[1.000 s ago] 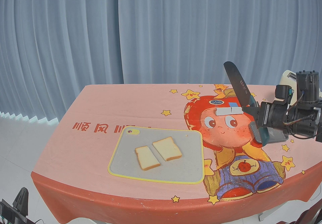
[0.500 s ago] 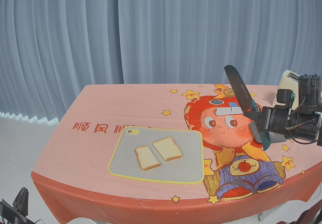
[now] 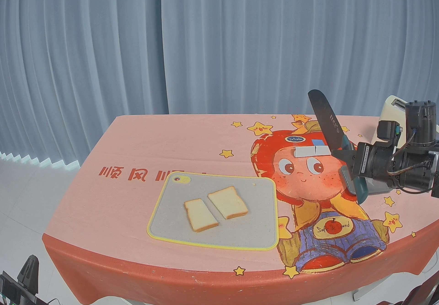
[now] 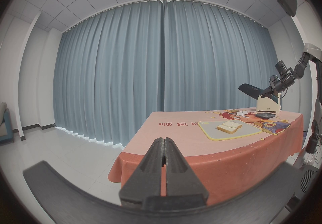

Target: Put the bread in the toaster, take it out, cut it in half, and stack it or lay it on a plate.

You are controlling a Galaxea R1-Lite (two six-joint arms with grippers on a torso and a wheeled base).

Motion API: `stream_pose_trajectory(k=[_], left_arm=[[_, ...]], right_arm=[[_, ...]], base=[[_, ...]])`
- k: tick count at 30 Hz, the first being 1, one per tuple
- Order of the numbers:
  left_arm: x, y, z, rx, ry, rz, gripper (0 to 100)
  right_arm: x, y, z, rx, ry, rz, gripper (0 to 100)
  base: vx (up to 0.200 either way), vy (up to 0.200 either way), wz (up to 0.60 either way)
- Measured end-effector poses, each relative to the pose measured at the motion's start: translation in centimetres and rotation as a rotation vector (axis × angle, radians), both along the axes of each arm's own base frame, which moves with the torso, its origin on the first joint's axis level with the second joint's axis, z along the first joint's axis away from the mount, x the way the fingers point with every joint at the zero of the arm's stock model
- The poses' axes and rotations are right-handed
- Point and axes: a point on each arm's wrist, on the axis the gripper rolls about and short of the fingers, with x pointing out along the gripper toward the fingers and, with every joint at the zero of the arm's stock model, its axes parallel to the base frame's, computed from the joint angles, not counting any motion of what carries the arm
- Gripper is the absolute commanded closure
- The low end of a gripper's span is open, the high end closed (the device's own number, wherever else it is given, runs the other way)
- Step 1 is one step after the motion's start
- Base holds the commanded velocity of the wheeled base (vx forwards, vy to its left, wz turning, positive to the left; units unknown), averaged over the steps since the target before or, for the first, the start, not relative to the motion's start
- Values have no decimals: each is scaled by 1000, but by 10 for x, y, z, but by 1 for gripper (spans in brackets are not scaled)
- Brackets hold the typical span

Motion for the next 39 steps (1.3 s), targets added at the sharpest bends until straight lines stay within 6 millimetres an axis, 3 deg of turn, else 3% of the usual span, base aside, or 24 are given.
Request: stream_pose_trajectory(k=[28, 39], left_arm=[[0, 0, 0, 0, 0, 0, 100], [0, 0, 0, 0, 0, 1, 100]], right_arm=[[21, -10, -12, 33, 62, 4, 100], [33, -16, -13, 51, 9, -32, 100]], base=[[0, 0, 0], [0, 0, 0]])
